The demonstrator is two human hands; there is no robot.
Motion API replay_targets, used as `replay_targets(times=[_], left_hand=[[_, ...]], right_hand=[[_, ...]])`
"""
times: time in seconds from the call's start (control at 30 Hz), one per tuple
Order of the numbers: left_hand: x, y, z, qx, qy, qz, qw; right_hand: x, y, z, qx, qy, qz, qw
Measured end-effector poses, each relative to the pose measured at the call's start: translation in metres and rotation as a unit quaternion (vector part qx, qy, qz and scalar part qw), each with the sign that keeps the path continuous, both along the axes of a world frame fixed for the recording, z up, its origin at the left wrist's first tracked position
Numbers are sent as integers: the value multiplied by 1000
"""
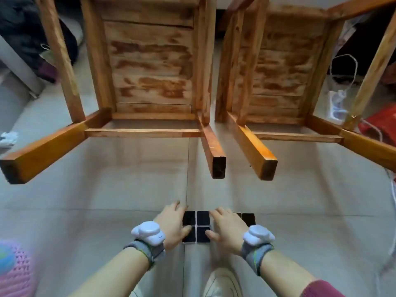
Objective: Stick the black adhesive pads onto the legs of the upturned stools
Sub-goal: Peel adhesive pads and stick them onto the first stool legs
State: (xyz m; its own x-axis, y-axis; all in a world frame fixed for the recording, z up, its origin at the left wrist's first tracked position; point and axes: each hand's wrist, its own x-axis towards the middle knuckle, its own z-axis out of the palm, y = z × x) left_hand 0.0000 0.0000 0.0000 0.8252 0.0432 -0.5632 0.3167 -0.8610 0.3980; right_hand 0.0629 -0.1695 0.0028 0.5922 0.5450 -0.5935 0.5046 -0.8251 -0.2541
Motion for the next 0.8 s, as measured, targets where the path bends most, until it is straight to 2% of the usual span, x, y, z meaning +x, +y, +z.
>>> replay_targets(times=[0.27,0.5,0.6,0.7,0.8], left_hand=[[5,4,-39,36,3,-33,999],[2,4,-46,28,-13,-23,999],[-1,3,-47,22,-21,-10,1000],[-6,0,-42,-50,-18,63,997],[-7,6,-24,-198,1,195,961]], right_hand=[[17,12,-43,70,32,-147,986],[17,20,-51,82,56,-192,976],[14,19,-47,122,94,-251,956],[9,20,-31,167,132,-267,940],[6,20,0,185,127,-192,956]])
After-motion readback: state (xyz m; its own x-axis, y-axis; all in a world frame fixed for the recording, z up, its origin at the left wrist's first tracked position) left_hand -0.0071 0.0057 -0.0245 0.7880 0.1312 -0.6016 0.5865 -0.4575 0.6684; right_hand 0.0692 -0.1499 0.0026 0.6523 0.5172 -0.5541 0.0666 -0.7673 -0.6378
